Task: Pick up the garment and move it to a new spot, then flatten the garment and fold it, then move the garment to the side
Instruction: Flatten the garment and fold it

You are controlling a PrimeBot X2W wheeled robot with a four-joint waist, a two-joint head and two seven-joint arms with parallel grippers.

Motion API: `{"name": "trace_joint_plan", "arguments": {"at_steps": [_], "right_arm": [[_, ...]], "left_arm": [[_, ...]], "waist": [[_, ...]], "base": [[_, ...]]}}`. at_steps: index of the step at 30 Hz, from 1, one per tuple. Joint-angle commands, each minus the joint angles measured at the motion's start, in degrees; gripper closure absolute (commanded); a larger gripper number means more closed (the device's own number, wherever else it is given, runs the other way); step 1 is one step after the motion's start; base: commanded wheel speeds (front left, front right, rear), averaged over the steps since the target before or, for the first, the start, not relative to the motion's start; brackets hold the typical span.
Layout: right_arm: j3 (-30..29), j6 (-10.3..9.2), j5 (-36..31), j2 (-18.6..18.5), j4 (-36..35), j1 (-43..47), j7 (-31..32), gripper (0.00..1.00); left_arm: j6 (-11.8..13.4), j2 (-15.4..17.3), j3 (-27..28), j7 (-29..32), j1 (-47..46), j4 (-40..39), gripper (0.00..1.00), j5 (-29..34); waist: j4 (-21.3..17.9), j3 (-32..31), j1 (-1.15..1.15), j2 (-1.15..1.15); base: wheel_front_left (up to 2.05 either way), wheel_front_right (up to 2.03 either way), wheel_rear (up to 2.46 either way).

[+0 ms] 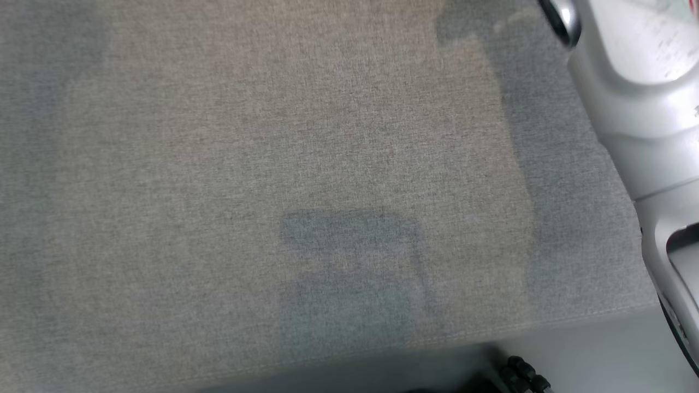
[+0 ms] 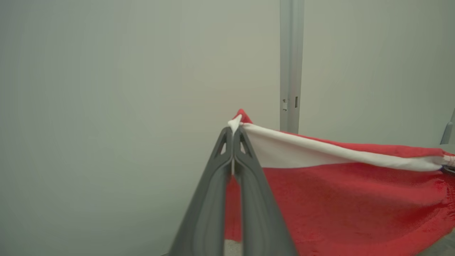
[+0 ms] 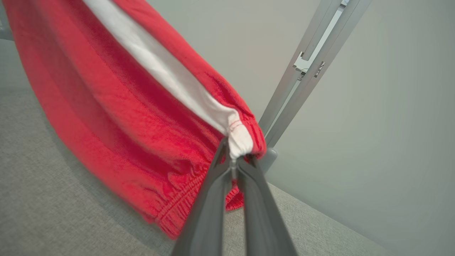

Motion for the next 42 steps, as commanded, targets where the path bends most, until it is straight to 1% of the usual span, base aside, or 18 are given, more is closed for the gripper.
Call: {"name": "trace_joint_plan", "arguments": {"at_steps": [1, 4, 6, 7, 9, 10, 11, 13, 16, 21, 24, 25, 30, 34, 38, 40, 42], "right_arm": [[1.42, -0.11, 1.12, -1.16, -0.21, 1.99, -0.01, 1.00], [4.07, -0.11, 2.60, -2.82, -0.54, 4.90, 0.46, 1.00], [5.42, -0.13, 3.78, -4.11, -0.80, 6.56, 1.08, 1.00], [5.94, -0.14, 4.32, -5.00, -0.74, 7.66, 1.28, 1.00], [6.65, -0.18, 5.36, -6.41, -0.94, 9.41, 1.79, 1.00], [6.87, -0.18, 5.76, -7.03, -0.93, 10.41, 2.02, 1.00], [6.87, -0.18, 5.76, -7.03, -0.93, 10.41, 2.02, 1.00], [7.18, -0.19, 6.42, -8.23, -1.03, 12.49, 2.43, 1.00], [7.66, -0.22, 8.01, -9.44, -1.02, 16.07, 3.68, 1.00], [7.05, -0.34, 11.15, -10.35, -1.21, 23.17, 6.83, 1.00], [7.41, -0.35, 12.09, -10.79, -2.36, 27.84, 8.47, 1.00], [7.74, -0.35, 12.43, -11.22, -3.68, 30.80, 9.01, 1.00], [7.65, -0.33, 12.47, -11.92, -7.81, 37.53, 10.82, 1.00], [6.37, -0.31, 13.14, -12.29, -11.12, 42.84, 12.10, 1.00], [4.91, -0.32, 13.23, -12.76, -13.80, 48.33, 13.90, 1.00], [4.40, -0.32, 13.64, -12.71, -15.65, 51.17, 14.88, 1.00], [2.27, -0.32, 14.09, -12.74, -17.90, 53.90, 15.45, 1.00]], "left_arm": [[1.48, 1.12, 0.56, -0.70, 4.53, -1.06, 1.00, -0.90], [5.00, 1.68, 2.70, -2.39, 12.68, -2.85, 1.00, -3.17], [7.59, 1.24, 4.69, -3.21, 18.16, -4.09, 1.00, -5.32], [9.01, 0.66, 5.66, -3.74, 21.02, -4.57, 1.00, -5.95], [10.77, -0.51, 7.45, -4.33, 26.64, -5.70, 1.00, -7.33], [11.22, -1.39, 8.45, -4.36, 29.45, -6.06, 1.00, -8.33], [11.22, -1.39, 8.45, -4.36, 29.45, -6.06, 1.00, -8.33], [11.82, -3.15, 9.86, -4.61, 35.10, -7.02, 1.00, -9.00], [12.17, -6.35, 12.42, -4.70, 42.72, -8.90, 1.00, -7.63], [11.86, -11.57, 16.24, -4.74, 53.94, -11.67, 1.00, -3.50], [11.69, -13.32, 17.27, -4.75, 59.28, -13.61, 1.00, -0.21], [11.92, -13.55, 16.83, -4.75, 62.26, -14.95, 1.00, 1.88], [13.25, -12.13, 15.04, -4.15, 68.47, -17.92, 1.00, 5.09], [14.27, -11.28, 13.57, -3.09, 73.26, -20.89, 1.00, 5.99], [16.24, -10.01, 12.80, -2.17, 78.13, -23.37, 1.00, 6.91], [16.75, -9.67, 12.06, -1.59, 80.18, -24.78, 1.00, 7.31], [17.29, -9.04, 11.57, -1.10, 82.17, -26.08, 1.00, 7.77]], "waist": [[1.03, -3.43, 0.00, 0.00], [1.81, -6.28, 0.00, 0.00], [2.38, -7.91, 0.00, 0.00], [2.81, -8.99, 0.00, 0.00], [3.36, -10.88, 0.00, 0.00], [3.63, -12.00, 0.00, 0.00], [3.63, -12.00, 0.00, 0.00], [4.16, -14.14, 0.00, 0.00], [4.64, -17.07, 0.00, 0.00], [4.71, -22.01, 0.00, 0.00], [4.62, -24.47, 0.00, 0.00], [4.55, -25.92, 0.00, 0.00], [4.21, -28.48, 0.00, 0.00], [4.05, -30.36, 0.00, 0.00], [4.21, -31.98, 0.00, 0.00], [4.32, -32.63, 0.00, 0.00], [4.46, -32.99, 0.00, 0.00]], "base": [[0.00, 0.00, 0.00], [0.00, 0.00, 0.00], [0.00, 0.00, 0.00], [0.00, 0.00, 0.00], [0.00, 0.00, 0.00], [0.00, 0.00, 0.00], [0.00, 0.00, 0.00], [0.00, 0.00, 0.00], [0.00, 0.00, 0.00], [0.00, 0.00, 0.00], [0.00, 0.00, 0.00], [0.00, 0.00, 0.00], [0.00, 0.00, 0.00], [0.00, 0.00, 0.00], [0.00, 0.00, 0.00], [0.00, 0.00, 0.00], [0.00, 0.00, 0.00]]}}
